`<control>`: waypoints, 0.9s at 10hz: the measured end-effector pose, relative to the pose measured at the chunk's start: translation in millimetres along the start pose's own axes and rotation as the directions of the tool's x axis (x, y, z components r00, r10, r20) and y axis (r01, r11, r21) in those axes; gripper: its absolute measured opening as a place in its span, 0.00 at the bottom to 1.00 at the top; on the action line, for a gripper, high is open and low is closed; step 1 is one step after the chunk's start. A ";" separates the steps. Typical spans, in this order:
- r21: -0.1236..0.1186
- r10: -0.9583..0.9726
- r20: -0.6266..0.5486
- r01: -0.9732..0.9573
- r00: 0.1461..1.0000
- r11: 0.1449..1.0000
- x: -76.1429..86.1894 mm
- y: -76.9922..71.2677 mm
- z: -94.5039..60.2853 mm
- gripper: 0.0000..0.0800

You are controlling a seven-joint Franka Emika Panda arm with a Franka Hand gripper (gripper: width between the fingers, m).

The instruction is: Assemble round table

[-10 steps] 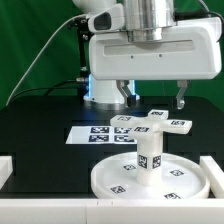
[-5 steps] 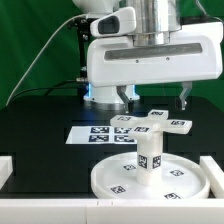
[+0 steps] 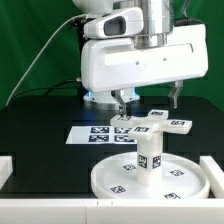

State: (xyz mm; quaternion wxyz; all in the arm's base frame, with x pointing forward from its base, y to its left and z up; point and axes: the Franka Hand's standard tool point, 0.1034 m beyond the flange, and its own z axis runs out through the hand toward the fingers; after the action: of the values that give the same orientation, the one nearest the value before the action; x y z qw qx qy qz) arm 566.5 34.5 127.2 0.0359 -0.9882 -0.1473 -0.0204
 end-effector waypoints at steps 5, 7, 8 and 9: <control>-0.014 0.063 0.004 -0.063 0.998 0.998 -1.7 -7.9 19.1 0.81; -0.023 0.096 0.001 -0.096 0.995 0.995 -2.3 -7.2 25.6 0.81; -0.022 0.112 0.000 -0.112 0.994 0.993 -2.2 -6.6 25.1 0.81; -0.023 0.113 0.000 -0.113 0.994 0.993 -2.4 -5.8 25.2 0.64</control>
Offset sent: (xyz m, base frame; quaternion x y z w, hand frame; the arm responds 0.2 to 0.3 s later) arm -0.0008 0.0098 -0.0128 -0.0138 0.0142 -0.0006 0.9998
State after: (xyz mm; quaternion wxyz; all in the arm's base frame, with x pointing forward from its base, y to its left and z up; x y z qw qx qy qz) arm 563.3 41.2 102.3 0.0256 -0.9954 -0.0908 -0.0194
